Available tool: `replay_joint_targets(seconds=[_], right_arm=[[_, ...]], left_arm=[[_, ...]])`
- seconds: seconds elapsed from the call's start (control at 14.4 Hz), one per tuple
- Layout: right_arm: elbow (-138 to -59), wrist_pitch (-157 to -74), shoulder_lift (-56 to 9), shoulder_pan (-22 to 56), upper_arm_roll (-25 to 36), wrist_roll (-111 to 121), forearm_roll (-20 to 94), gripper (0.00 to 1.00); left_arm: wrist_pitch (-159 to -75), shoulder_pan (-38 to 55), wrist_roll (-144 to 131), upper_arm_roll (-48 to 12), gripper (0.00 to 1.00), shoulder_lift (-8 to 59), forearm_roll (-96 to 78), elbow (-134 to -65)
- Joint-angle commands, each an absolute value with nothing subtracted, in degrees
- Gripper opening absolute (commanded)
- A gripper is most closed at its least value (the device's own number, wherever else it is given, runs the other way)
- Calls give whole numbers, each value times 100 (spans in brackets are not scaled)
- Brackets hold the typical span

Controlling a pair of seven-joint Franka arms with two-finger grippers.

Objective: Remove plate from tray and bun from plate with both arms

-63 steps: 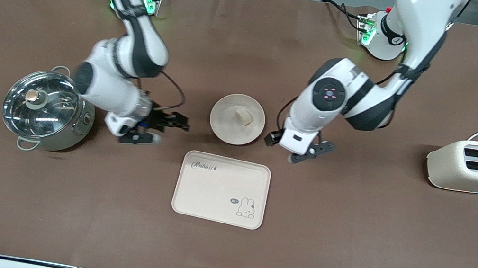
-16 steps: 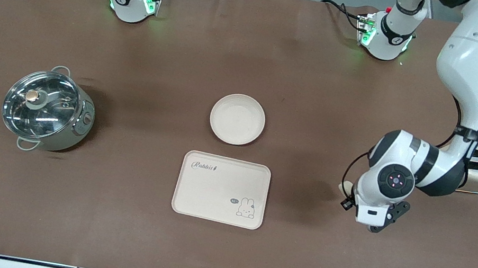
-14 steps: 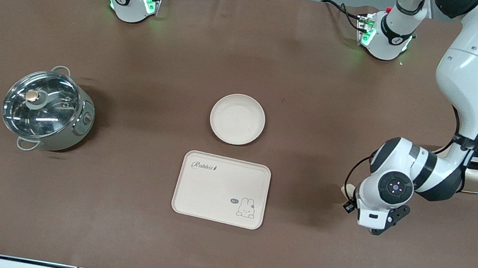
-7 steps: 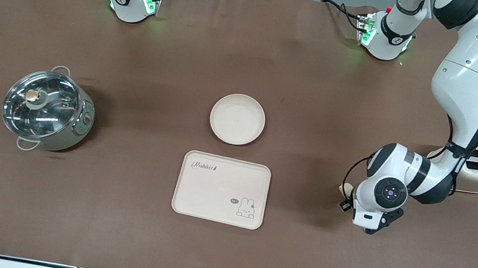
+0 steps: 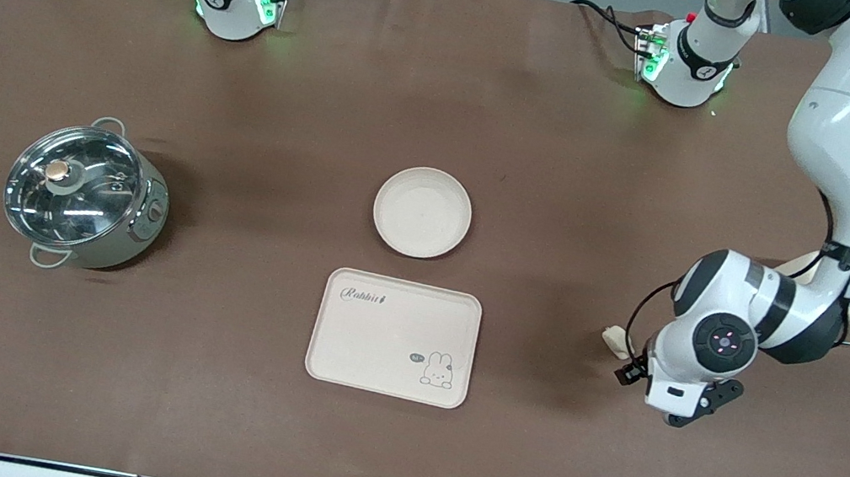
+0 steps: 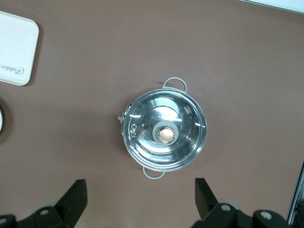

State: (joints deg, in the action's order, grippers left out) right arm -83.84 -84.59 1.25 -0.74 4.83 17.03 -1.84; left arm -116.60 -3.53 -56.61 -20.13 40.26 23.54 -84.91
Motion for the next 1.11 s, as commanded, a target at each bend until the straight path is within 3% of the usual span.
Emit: replay_joint_targets(seconds=[0.0,0.76,1.04], right_arm=[[-8481,-8464,202,-53,483,1600,-167,100],[-8490,-8455,202,-62,483,1600,-158,100],[-8490,-8429,202,-70,483,1600,-158,100]], left_arm=[[-11321,-439,-5100,-2074,100,3404,2443,-8578],[-9257,-879,-1471,-2109,100,722,1127,-8596],[-9026,-504,-907,-1550,100,2,432,-8972]])
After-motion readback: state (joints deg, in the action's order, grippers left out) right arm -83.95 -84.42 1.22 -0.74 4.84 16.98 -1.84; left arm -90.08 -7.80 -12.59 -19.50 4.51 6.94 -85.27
